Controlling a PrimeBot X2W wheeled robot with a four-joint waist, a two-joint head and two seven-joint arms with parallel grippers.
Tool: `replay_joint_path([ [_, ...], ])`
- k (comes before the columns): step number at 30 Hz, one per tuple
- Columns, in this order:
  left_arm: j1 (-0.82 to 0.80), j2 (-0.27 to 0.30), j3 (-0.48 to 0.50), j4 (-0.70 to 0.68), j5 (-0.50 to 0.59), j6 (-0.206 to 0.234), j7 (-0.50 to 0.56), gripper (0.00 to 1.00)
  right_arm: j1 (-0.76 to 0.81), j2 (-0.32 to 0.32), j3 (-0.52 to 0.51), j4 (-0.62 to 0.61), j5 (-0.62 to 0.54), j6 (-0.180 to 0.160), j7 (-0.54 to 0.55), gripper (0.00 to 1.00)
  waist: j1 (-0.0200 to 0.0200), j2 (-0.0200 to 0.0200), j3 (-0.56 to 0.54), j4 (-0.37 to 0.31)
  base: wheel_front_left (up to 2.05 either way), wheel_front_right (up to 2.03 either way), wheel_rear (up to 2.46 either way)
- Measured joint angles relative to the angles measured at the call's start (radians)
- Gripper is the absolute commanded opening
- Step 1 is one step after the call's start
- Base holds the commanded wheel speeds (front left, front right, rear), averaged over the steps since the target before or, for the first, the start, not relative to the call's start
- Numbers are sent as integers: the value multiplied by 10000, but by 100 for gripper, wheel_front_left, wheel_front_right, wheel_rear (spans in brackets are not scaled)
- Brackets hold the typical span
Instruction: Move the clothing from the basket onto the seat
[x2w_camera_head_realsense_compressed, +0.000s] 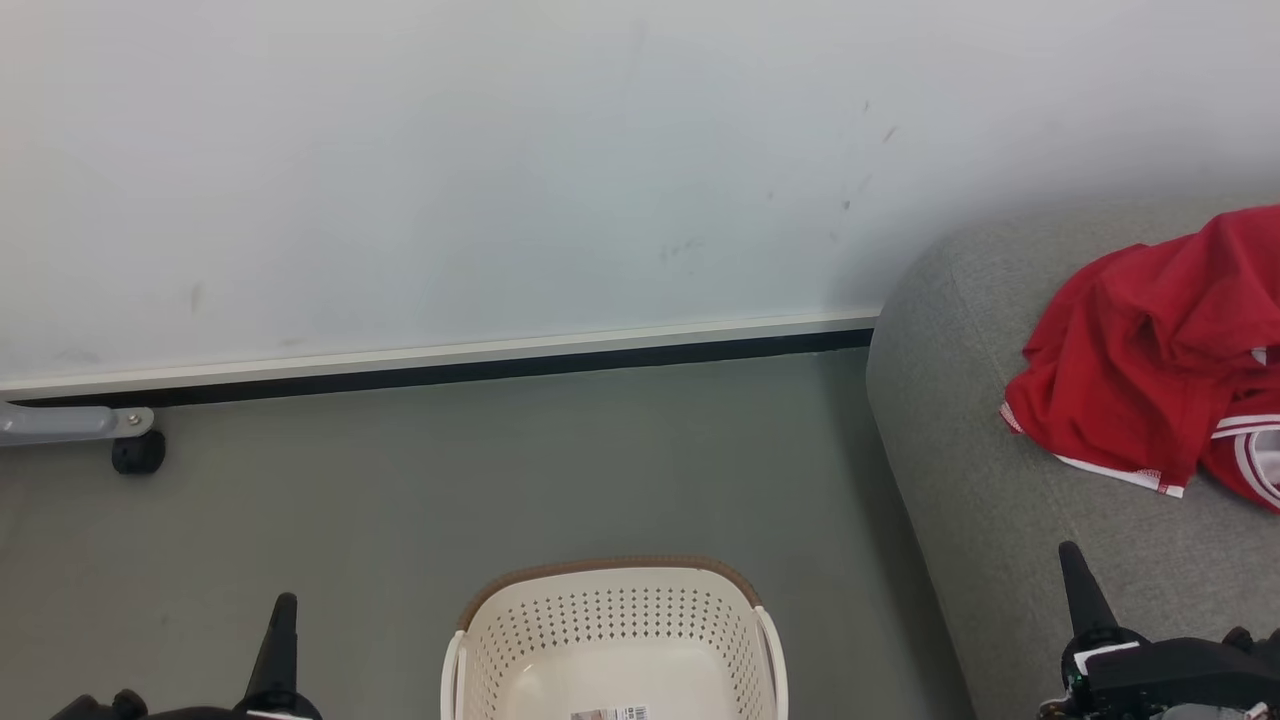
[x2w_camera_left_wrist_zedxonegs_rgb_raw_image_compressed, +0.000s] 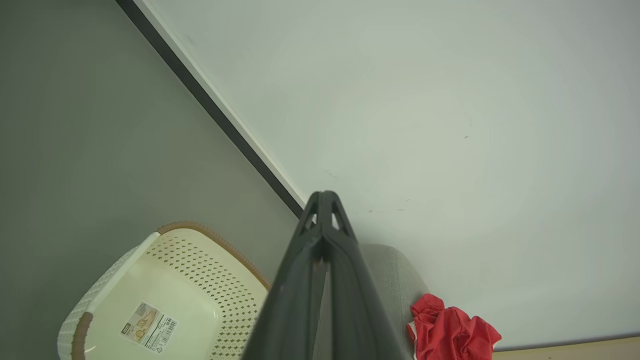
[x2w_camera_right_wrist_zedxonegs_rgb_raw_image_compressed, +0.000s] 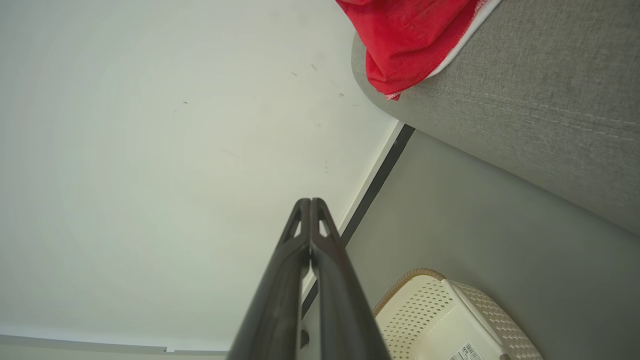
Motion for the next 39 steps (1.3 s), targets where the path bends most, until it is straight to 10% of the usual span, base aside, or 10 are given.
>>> replay_joint_path([
  [39, -1021, -274, 334, 890, -4073, -775, 884, 0, -199, 552, -1687, 366, 3480, 711, 1053, 0, 0, 0, 56, 262, 0, 0, 0],
])
